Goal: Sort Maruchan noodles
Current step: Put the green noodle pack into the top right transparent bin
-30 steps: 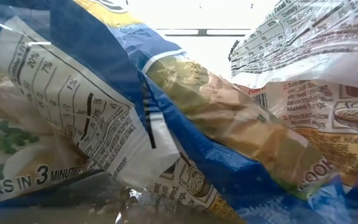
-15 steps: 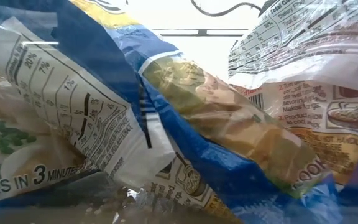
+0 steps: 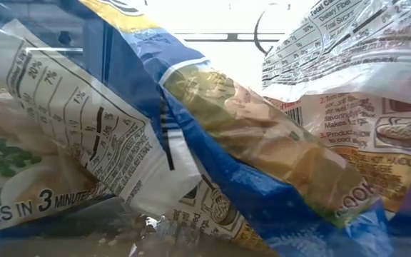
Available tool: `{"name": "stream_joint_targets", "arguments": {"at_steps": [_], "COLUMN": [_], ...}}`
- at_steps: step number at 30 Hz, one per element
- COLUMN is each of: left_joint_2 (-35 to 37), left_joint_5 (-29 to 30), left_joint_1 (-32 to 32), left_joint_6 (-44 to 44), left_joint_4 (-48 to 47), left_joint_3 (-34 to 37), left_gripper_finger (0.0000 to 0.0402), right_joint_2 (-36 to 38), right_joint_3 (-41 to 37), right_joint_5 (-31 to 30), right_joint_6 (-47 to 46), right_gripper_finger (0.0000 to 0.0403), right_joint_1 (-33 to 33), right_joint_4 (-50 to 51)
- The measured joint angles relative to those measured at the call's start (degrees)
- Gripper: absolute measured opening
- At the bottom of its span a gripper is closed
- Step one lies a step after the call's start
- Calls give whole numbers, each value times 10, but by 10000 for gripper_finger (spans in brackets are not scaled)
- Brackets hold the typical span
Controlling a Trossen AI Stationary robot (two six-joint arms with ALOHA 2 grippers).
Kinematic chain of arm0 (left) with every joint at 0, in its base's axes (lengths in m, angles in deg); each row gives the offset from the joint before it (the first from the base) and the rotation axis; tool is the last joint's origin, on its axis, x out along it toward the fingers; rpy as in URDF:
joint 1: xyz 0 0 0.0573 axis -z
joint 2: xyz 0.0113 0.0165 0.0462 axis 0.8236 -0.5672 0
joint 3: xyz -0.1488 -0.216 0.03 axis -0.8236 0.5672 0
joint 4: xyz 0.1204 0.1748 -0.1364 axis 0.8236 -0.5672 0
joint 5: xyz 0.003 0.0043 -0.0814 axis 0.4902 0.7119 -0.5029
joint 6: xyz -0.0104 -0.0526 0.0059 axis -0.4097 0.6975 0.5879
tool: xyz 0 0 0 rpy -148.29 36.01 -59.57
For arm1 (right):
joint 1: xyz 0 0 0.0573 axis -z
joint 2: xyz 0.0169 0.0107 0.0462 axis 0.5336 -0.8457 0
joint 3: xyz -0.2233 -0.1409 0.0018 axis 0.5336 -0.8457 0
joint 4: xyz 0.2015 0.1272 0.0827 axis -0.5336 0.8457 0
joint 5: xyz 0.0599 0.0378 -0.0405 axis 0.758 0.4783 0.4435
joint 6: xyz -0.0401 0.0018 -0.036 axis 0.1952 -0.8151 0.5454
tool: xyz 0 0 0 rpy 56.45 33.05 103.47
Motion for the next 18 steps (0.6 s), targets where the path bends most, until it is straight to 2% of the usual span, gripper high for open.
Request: {"name": "stream_joint_targets", "arguments": {"at_steps": [3, 6, 13, 15, 18], "left_joint_2": [1, 1, 1, 0, 0], "left_joint_5": [83, 127, 165, 162, 145], "left_joint_1": [33, 61, 92, 92, 92], "left_joint_6": [104, 191, 314, 338, 366], "left_joint_4": [-54, -91, -121, -118, -110], "left_joint_3": [16, 41, 86, 86, 86], "left_gripper_finger": [172, 172, 172, 172, 172], "right_joint_2": [-7, -7, -12, -17, -22], "right_joint_3": [-41, -83, -145, -148, -149], "right_joint_5": [-12, -6, -39, -39, -32], "right_joint_6": [6, 10, 8, 17, 10], "right_gripper_finger": [202, 201, 193, 188, 185], "right_joint_1": [-9, -10, -2, -2, -7], "right_joint_4": [-57, -171, -398, -426, -411]}}
